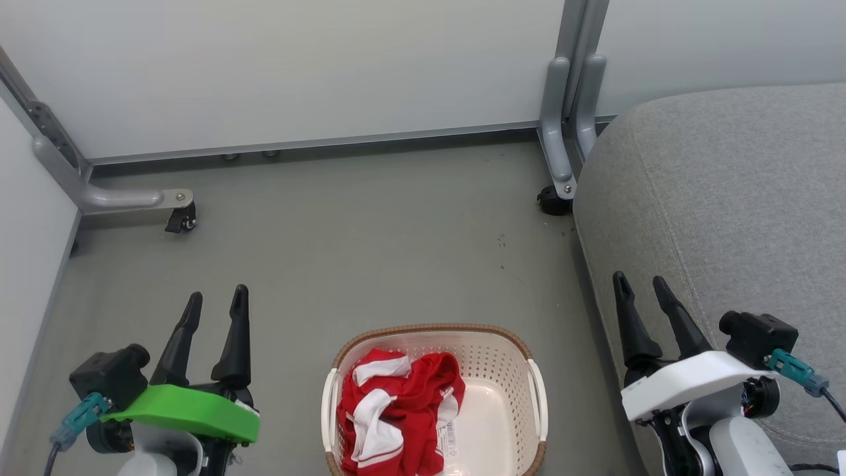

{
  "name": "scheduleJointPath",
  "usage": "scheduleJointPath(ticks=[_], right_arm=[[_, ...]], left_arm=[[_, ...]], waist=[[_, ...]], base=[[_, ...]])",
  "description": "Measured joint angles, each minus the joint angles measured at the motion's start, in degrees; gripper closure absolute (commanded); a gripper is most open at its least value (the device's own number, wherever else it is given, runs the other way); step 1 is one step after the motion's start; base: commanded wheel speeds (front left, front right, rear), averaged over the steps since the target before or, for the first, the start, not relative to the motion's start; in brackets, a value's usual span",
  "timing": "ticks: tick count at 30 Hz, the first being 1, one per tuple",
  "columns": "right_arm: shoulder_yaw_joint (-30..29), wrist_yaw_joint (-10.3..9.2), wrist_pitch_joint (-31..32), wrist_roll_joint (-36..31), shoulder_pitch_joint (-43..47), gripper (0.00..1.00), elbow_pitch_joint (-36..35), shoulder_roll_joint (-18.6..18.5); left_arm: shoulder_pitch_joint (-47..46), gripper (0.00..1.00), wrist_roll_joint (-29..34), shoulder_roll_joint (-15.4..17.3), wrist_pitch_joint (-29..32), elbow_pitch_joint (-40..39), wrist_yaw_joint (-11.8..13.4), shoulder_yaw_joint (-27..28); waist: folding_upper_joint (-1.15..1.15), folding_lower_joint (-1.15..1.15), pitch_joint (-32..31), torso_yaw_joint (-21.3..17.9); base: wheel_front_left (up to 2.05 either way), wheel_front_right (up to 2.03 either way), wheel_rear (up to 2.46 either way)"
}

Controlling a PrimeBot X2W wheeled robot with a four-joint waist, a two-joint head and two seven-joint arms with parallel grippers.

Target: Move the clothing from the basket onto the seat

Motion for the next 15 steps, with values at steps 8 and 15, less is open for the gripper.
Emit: scheduleJointPath(ticks=[8,15], right_arm=[[0.53,0.0,-0.52,-4.83,-0.03,0.0,0.13,0.04],[0.82,0.01,-0.76,-8.53,-0.03,0.0,-0.07,0.22]], left_arm=[[0.27,0.0,3.96,0.24,-1.16,0.66,-0.01,-0.19],[0.51,0.0,7.15,0.37,-2.12,0.97,-0.01,-0.55]], waist=[[0.0,0.0,-0.01,-0.03],[0.0,0.0,0.0,0.0]], base=[[0.0,0.0,0.0],[0.0,0.0,0.0]])
